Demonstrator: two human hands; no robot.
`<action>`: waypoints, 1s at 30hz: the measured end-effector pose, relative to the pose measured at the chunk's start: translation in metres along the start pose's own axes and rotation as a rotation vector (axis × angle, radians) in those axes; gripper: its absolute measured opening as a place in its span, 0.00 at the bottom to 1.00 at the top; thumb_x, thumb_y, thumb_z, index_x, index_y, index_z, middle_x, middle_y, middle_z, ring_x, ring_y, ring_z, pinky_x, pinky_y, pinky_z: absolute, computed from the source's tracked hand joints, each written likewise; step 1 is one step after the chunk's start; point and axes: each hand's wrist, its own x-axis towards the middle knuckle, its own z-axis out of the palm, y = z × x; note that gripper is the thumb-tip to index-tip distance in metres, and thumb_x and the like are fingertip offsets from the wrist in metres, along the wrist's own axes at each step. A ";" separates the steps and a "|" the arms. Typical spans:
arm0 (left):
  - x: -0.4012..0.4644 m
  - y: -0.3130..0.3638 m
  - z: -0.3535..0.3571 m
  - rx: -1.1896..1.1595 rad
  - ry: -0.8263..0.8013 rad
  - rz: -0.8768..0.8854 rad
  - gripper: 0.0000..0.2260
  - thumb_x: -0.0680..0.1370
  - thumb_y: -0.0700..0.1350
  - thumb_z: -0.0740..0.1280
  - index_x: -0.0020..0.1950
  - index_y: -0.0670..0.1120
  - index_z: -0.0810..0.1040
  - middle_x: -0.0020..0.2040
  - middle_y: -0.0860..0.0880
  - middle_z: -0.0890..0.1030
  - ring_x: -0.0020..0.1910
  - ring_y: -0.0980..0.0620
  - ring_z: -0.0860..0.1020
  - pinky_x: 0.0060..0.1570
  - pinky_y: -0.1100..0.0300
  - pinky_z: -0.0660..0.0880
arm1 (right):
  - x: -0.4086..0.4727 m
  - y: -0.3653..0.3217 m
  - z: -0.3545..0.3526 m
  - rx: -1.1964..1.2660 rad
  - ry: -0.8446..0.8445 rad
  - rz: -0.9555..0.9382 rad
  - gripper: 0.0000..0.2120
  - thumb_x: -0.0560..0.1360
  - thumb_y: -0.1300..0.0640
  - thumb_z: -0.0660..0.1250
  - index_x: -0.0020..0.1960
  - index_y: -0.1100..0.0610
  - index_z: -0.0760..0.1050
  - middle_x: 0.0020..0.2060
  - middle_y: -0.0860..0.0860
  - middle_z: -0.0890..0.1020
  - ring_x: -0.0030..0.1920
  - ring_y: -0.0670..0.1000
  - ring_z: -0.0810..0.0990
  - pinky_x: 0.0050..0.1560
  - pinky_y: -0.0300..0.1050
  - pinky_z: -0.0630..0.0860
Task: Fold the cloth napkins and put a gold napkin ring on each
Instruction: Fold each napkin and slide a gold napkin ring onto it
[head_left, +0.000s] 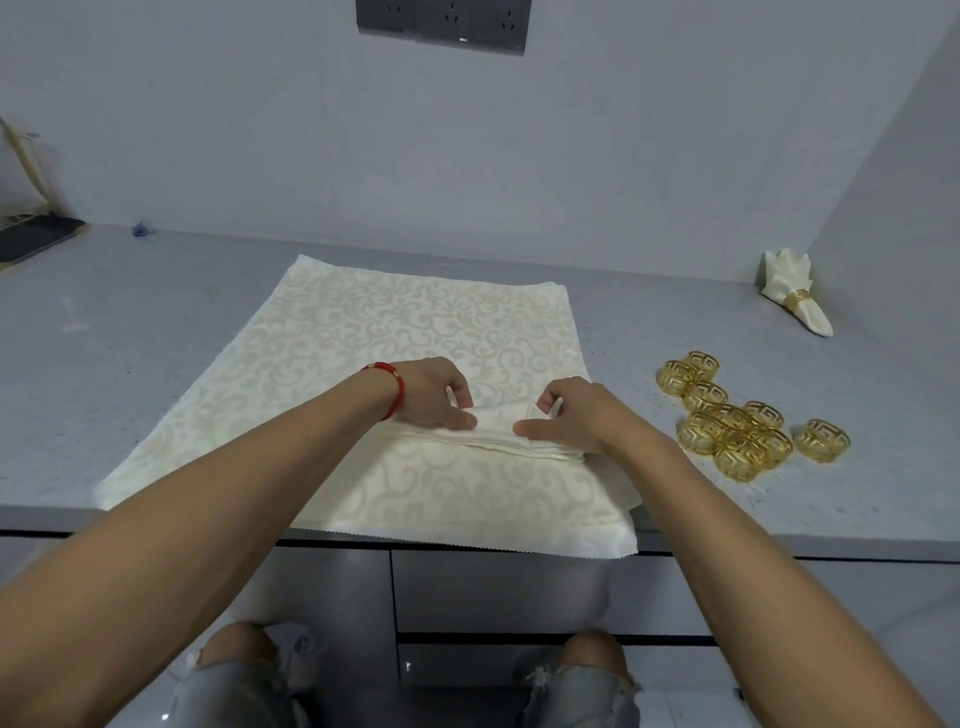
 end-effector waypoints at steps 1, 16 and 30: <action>0.001 0.002 0.003 0.034 -0.004 -0.012 0.13 0.76 0.55 0.73 0.56 0.50 0.81 0.51 0.52 0.82 0.46 0.54 0.79 0.46 0.61 0.74 | -0.001 0.001 -0.002 0.054 0.034 0.005 0.23 0.69 0.34 0.76 0.51 0.50 0.78 0.48 0.45 0.80 0.45 0.46 0.80 0.39 0.41 0.74; -0.005 -0.014 0.001 -0.623 -0.031 -0.130 0.10 0.80 0.42 0.70 0.40 0.42 0.77 0.34 0.47 0.77 0.31 0.51 0.75 0.35 0.59 0.73 | 0.028 0.071 -0.030 -0.414 0.637 0.113 0.08 0.81 0.59 0.64 0.54 0.58 0.82 0.65 0.58 0.73 0.65 0.62 0.68 0.62 0.57 0.67; -0.021 -0.029 0.007 -1.992 0.234 0.096 0.12 0.82 0.41 0.63 0.65 0.42 0.78 0.45 0.46 0.83 0.46 0.49 0.82 0.59 0.49 0.77 | -0.065 -0.057 0.059 1.101 0.167 -0.065 0.22 0.70 0.59 0.81 0.60 0.49 0.78 0.56 0.52 0.83 0.54 0.51 0.86 0.59 0.51 0.82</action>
